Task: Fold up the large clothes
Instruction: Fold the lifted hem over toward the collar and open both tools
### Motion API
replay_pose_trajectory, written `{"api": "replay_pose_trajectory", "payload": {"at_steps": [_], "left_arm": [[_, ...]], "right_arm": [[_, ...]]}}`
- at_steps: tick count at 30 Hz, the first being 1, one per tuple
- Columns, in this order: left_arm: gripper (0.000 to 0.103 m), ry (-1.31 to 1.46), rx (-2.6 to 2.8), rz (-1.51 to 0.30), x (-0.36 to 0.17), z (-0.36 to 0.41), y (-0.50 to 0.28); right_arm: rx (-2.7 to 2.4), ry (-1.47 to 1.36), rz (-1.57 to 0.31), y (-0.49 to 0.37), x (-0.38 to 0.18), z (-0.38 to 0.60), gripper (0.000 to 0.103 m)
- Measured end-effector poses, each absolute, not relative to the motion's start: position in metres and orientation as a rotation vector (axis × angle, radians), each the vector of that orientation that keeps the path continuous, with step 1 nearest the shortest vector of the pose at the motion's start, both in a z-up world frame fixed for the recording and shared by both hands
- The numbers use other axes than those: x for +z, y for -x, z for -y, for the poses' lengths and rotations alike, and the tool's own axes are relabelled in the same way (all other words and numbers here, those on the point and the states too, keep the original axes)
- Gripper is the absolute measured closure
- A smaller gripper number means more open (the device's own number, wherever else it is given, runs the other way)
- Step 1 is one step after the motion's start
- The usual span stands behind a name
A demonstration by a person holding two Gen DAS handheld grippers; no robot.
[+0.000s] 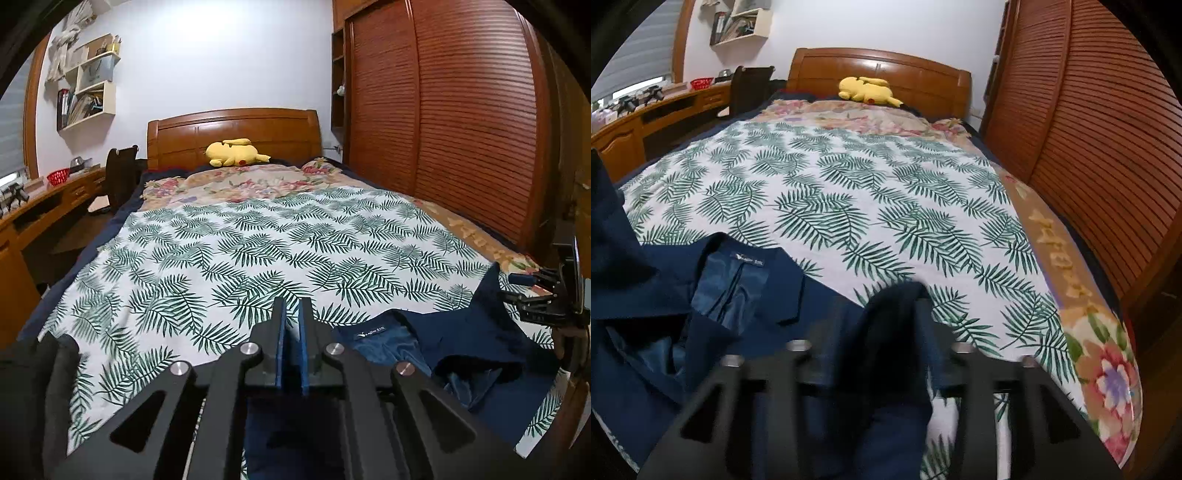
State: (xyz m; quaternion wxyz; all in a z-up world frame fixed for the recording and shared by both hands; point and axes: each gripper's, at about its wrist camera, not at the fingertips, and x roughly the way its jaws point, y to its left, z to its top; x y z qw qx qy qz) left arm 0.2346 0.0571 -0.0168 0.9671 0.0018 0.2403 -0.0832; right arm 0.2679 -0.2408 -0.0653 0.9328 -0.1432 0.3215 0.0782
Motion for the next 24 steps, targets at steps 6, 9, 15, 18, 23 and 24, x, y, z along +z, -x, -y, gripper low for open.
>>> {"api": "replay_pose_trajectory", "payload": {"at_steps": [6, 9, 15, 18, 23, 24], "left_arm": [[0.087, 0.004, -0.192, -0.509, -0.021, -0.078, -0.244], [0.083, 0.012, -0.187, -0.53, -0.027, -0.09, -0.248], [0.081, 0.04, -0.139, -0.549, -0.038, -0.115, -0.247], [0.081, 0.051, -0.126, -0.564, -0.046, -0.127, -0.246], [0.08, 0.056, -0.099, -0.587, -0.057, -0.141, -0.243], [0.08, 0.057, -0.094, -0.59, -0.058, -0.143, -0.242]], "right_arm": [[0.199, 0.307, -0.618, -0.261, -0.058, 0.208, 0.04], [0.284, 0.293, -0.654, -0.268, -0.063, 0.179, 0.04], [0.464, 0.309, -0.706, -0.274, -0.082, 0.109, 0.04], [0.538, 0.332, -0.727, -0.27, -0.089, 0.079, 0.04], [0.657, 0.368, -0.769, -0.254, -0.102, 0.033, 0.04], [0.686, 0.368, -0.777, -0.248, -0.104, 0.024, 0.04]]}}
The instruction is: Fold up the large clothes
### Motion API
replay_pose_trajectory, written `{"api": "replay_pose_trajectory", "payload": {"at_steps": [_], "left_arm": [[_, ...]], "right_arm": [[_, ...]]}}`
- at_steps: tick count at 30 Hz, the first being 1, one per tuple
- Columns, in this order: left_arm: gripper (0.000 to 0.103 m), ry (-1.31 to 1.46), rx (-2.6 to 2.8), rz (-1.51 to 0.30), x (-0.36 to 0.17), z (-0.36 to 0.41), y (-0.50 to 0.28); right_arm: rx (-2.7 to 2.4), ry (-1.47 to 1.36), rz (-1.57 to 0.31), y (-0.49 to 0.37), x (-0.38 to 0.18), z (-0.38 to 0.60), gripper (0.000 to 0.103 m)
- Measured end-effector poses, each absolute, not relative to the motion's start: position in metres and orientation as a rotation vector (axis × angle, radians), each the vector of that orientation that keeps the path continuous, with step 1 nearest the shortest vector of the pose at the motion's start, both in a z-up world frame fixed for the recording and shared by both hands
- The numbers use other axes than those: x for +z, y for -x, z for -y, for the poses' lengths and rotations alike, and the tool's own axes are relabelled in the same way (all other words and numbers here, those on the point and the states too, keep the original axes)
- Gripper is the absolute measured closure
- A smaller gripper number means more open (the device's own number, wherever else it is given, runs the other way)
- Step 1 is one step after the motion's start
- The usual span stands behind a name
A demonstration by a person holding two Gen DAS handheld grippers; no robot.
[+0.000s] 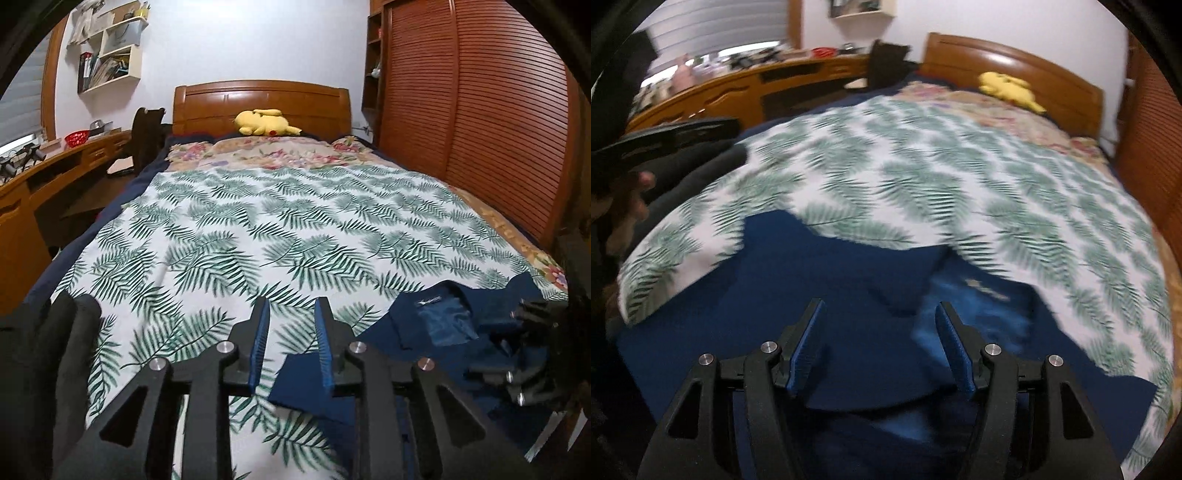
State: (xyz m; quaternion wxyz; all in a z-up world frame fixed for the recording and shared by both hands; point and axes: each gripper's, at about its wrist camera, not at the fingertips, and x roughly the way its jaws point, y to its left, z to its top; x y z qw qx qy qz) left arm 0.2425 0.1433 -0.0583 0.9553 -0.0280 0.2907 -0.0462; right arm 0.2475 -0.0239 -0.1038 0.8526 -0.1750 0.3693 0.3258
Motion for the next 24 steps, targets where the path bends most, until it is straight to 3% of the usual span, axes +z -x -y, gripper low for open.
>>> {"api": "replay_pose_trajectory", "payload": {"at_steps": [15, 17, 18, 24], "left_arm": [[0.08, 0.052, -0.083, -0.594, -0.061, -0.149, -0.234], [0.08, 0.051, -0.086, -0.593, -0.061, -0.148, -0.233], [0.08, 0.05, -0.087, -0.592, -0.061, -0.147, -0.232], [0.08, 0.054, -0.122, -0.599, -0.064, -0.139, -0.229]], "right_arm": [[0.734, 0.53, -0.879, -0.213, -0.135, -0.011, 0.041], [0.727, 0.559, -0.891, -0.219, -0.138, -0.01, 0.069], [0.722, 0.59, -0.899, -0.223, -0.141, -0.011, 0.094], [0.663, 0.57, -0.837, -0.263, -0.12, 0.0, 0.095]]}}
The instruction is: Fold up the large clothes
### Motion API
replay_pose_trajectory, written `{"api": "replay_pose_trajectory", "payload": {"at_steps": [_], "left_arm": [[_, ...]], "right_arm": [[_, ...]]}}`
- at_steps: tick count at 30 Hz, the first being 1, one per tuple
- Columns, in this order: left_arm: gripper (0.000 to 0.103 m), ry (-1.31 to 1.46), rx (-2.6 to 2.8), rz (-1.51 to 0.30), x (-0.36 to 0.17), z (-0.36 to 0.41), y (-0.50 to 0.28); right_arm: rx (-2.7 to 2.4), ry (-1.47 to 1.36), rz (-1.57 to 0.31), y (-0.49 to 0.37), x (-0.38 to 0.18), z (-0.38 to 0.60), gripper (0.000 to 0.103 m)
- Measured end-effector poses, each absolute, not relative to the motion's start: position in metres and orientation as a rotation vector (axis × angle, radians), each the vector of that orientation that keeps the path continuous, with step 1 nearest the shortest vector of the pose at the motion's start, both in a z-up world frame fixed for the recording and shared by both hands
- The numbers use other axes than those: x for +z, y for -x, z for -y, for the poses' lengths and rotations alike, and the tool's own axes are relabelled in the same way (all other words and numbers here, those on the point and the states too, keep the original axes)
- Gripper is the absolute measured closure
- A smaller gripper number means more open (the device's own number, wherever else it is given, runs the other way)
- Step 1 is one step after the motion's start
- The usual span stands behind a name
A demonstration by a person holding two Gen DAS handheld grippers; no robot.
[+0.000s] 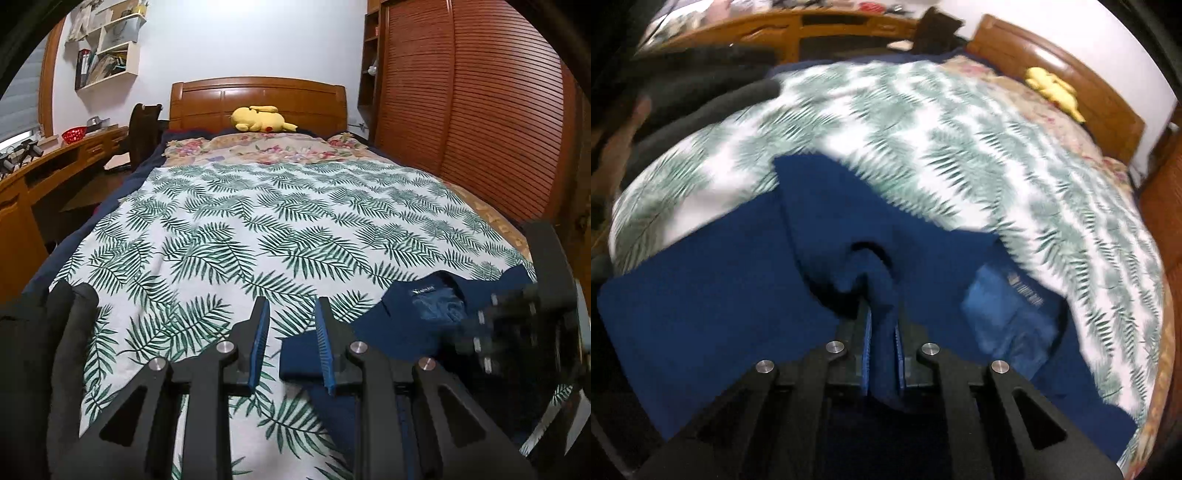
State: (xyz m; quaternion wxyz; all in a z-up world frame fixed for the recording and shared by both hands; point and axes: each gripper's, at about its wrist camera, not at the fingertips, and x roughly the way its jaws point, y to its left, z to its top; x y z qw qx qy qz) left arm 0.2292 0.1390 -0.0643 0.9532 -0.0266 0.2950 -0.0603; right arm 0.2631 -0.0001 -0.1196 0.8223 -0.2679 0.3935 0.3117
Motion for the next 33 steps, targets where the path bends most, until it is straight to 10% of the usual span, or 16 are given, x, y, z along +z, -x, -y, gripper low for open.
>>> {"api": "replay_pose_trajectory", "payload": {"at_steps": [12, 20, 33], "left_arm": [[0.08, 0.046, -0.166, -0.609, -0.067, -0.123, -0.232], [0.08, 0.044, -0.194, -0.616, -0.068, -0.11, -0.236], [0.08, 0.011, -0.362, -0.613, -0.059, -0.037, -0.239]], "right_arm": [[0.54, 0.547, -0.799, -0.354, -0.107, -0.002, 0.094], [0.398, 0.45, -0.738, -0.377, -0.081, 0.028, 0.064], [0.332, 0.429, -0.79, -0.302, -0.057, 0.158, 0.047]]}}
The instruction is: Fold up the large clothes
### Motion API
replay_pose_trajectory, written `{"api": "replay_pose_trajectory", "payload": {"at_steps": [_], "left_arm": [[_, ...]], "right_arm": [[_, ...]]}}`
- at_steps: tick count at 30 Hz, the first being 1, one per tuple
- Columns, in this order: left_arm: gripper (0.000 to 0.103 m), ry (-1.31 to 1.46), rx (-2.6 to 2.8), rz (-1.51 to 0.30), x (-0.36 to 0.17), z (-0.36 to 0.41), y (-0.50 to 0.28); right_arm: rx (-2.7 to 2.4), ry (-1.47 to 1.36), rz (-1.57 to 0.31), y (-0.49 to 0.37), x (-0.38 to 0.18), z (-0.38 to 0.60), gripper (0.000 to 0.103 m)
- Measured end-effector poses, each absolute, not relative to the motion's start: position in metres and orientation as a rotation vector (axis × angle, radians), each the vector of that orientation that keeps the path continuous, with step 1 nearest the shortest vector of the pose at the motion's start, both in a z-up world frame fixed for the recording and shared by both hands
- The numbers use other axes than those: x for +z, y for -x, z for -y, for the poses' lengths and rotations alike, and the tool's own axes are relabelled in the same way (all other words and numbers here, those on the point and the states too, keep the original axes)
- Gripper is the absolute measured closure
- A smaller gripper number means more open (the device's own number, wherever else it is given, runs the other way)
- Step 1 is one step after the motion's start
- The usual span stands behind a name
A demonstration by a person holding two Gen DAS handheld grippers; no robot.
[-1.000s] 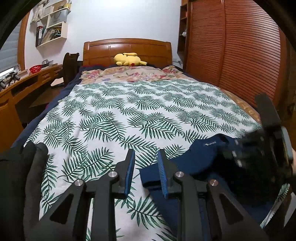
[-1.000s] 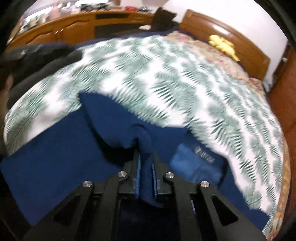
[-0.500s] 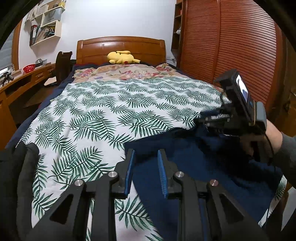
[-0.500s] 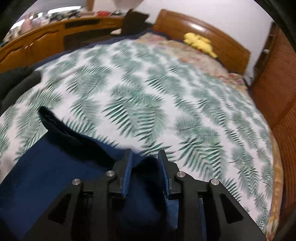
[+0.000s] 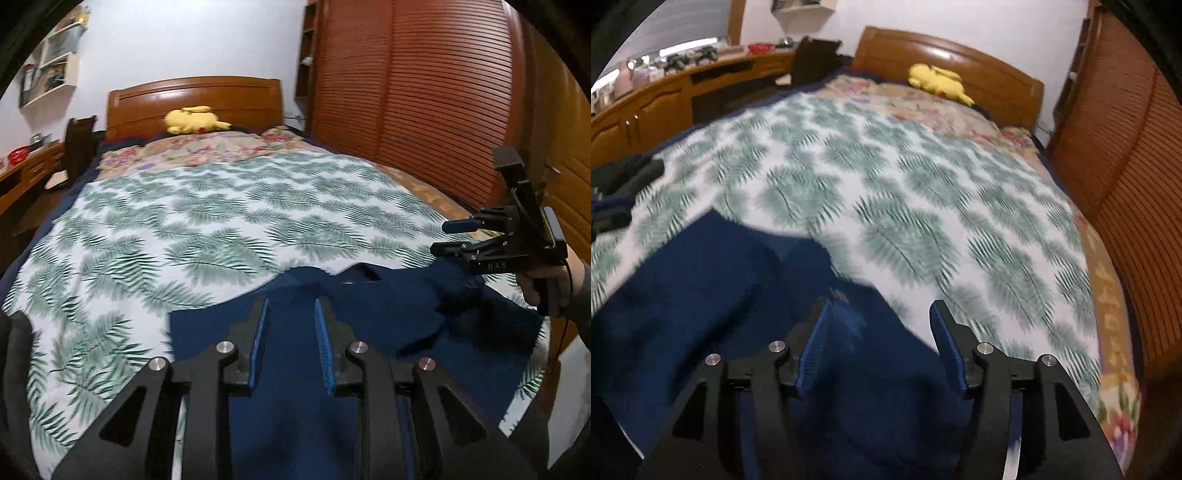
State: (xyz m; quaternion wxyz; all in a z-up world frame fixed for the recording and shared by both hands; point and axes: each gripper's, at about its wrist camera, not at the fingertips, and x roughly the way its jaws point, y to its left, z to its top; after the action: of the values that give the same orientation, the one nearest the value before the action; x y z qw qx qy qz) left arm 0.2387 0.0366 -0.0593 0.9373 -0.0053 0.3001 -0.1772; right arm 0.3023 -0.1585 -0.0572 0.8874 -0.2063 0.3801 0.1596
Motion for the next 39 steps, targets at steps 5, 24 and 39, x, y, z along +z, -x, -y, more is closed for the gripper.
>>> {"api": "replay_pose_trajectory", "payload": {"at_steps": [5, 24, 39], "left_arm": [[0.08, -0.032, -0.419, -0.643, -0.068, -0.002, -0.241], [0.08, 0.001, -0.411, -0.695, -0.087, -0.008, -0.245], [0.08, 0.018, -0.39, -0.712, -0.094, -0.021, -0.248]], "right_arm": [[0.279, 0.394, -0.853, -0.295, -0.069, 0.199, 0.047], [0.444, 0.577, -0.81, -0.376, -0.071, 0.11, 0.102], [0.362, 0.472, -0.83, -0.404, -0.077, 0.112, 0.05]]}}
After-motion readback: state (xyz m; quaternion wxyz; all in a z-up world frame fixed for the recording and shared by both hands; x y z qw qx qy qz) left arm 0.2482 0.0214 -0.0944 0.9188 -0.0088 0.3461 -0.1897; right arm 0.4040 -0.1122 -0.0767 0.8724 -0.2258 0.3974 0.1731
